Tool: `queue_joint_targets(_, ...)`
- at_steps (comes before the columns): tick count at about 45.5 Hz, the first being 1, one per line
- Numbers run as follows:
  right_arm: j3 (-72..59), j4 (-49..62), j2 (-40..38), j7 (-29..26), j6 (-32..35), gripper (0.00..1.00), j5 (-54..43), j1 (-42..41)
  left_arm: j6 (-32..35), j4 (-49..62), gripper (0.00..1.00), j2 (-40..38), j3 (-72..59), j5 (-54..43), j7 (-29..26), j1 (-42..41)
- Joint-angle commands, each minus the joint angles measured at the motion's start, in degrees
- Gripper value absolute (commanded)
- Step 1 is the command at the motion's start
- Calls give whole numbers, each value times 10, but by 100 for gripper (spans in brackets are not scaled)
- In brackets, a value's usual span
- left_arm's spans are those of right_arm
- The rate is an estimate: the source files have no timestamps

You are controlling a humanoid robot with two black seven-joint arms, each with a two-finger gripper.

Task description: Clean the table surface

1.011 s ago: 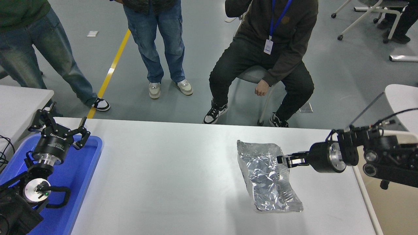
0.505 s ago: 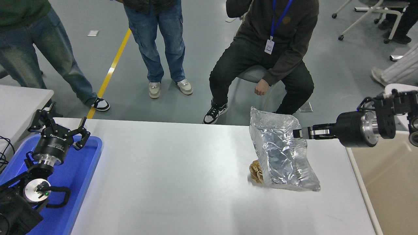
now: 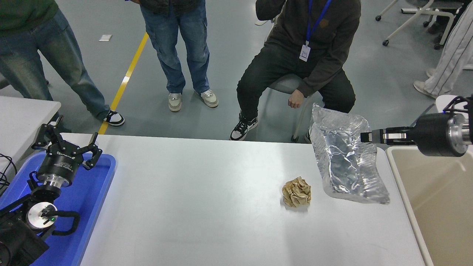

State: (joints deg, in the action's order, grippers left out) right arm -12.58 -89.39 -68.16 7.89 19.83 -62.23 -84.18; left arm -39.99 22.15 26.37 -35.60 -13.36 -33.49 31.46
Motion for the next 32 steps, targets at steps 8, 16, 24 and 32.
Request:
queue_joint_targets(8, 1, 98, -82, 6, -3, 0, -10, 17, 0, 0, 100, 0, 0, 0, 0, 0)
queue_joint_targets(16, 0, 154, -91, 31, -10, 0, -8, 52, 0, 0, 100, 0, 0, 0, 0, 0)
queue_joint_targets(24, 1, 211, -83, 50, -65, 0, -8, 118, 0, 0, 100, 0, 0, 0, 0, 0)
queue_joint_targets(32, 3, 291, -59, 75, -94, 0, 3, 174, 0, 0, 100, 0, 0, 0, 0, 0)
